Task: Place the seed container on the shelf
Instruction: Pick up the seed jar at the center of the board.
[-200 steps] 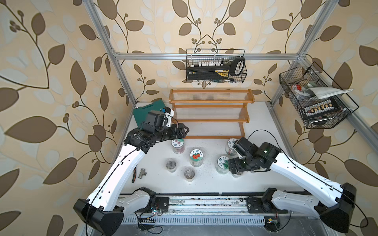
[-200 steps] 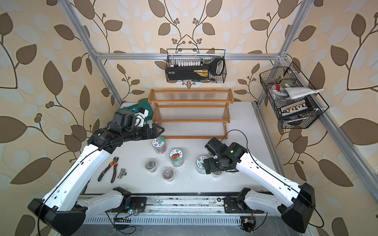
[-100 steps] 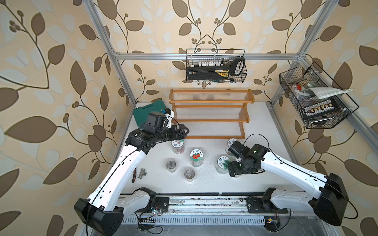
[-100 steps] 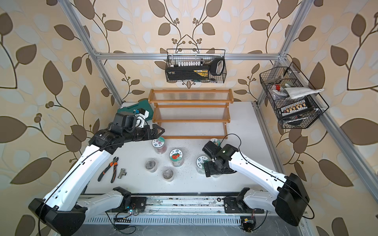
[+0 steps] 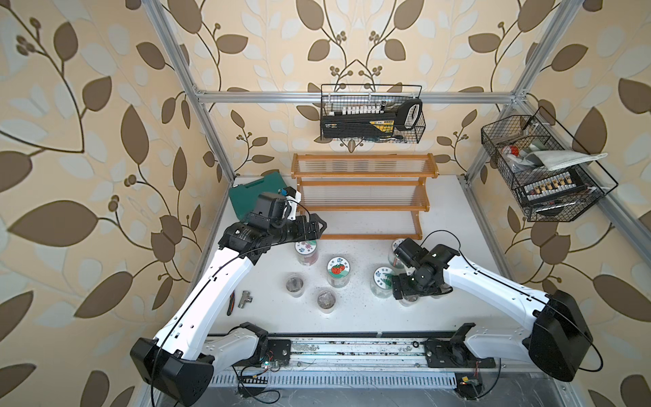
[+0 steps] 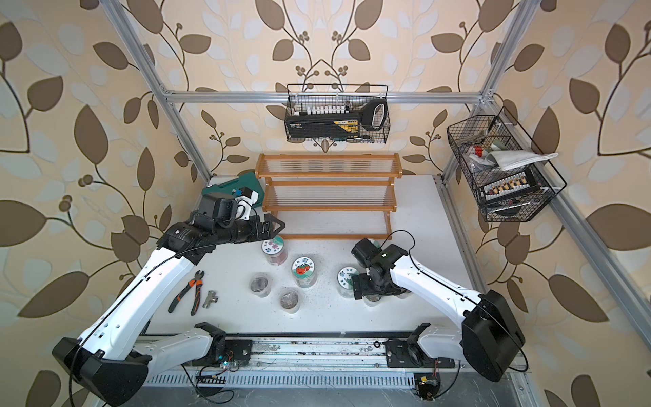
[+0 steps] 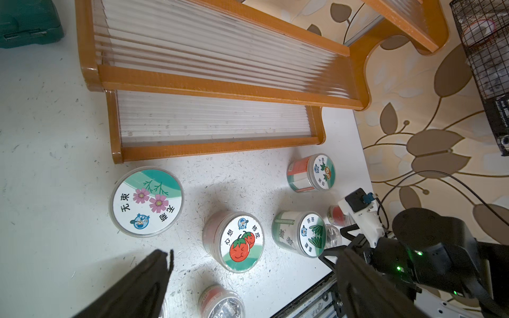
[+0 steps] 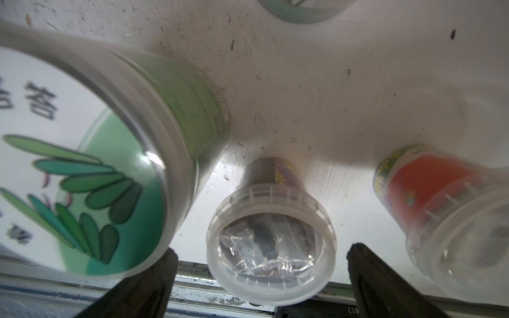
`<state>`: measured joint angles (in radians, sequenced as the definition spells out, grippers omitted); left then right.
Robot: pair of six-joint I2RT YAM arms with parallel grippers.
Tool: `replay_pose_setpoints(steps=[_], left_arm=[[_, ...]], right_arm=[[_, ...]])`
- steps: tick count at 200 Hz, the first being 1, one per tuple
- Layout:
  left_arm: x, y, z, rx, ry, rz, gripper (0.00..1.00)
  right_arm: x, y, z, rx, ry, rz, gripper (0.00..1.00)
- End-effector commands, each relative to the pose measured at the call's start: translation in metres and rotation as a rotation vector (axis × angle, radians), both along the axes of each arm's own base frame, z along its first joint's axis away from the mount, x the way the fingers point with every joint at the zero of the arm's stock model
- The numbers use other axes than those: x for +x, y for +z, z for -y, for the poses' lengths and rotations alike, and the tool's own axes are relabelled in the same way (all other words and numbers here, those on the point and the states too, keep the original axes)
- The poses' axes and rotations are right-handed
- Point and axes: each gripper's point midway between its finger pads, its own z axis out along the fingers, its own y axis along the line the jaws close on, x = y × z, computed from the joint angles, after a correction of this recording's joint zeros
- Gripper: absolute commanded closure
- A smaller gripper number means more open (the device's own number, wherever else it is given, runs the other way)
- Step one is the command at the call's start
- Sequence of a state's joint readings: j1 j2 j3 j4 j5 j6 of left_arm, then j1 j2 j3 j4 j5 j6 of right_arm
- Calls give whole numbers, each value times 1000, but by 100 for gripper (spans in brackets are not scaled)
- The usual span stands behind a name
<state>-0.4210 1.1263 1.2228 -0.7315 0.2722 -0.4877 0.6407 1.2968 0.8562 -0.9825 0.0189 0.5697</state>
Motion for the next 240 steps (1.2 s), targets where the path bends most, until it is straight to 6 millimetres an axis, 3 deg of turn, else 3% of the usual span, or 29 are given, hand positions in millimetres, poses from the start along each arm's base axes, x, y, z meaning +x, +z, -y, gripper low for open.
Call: replay_pose_setpoints(steps=[1, 65, 129, 205, 240], left_arm=[[1, 1, 6, -17, -23, 10, 2], [5, 0, 7, -6, -24, 6, 2], [6, 5, 9, -14, -26, 11, 2], [7, 10, 8, -13, -23, 17, 2], [7, 9, 9, -17, -28, 17, 2]], right_arm=[[2, -6, -2, 19, 13, -13, 3], [-2, -8, 0, 10, -3, -34, 3], [-1, -15, 6, -15, -28, -58, 11], [1, -17, 9, -30, -37, -61, 27], [3, -2, 8, -21, -38, -41, 36]])
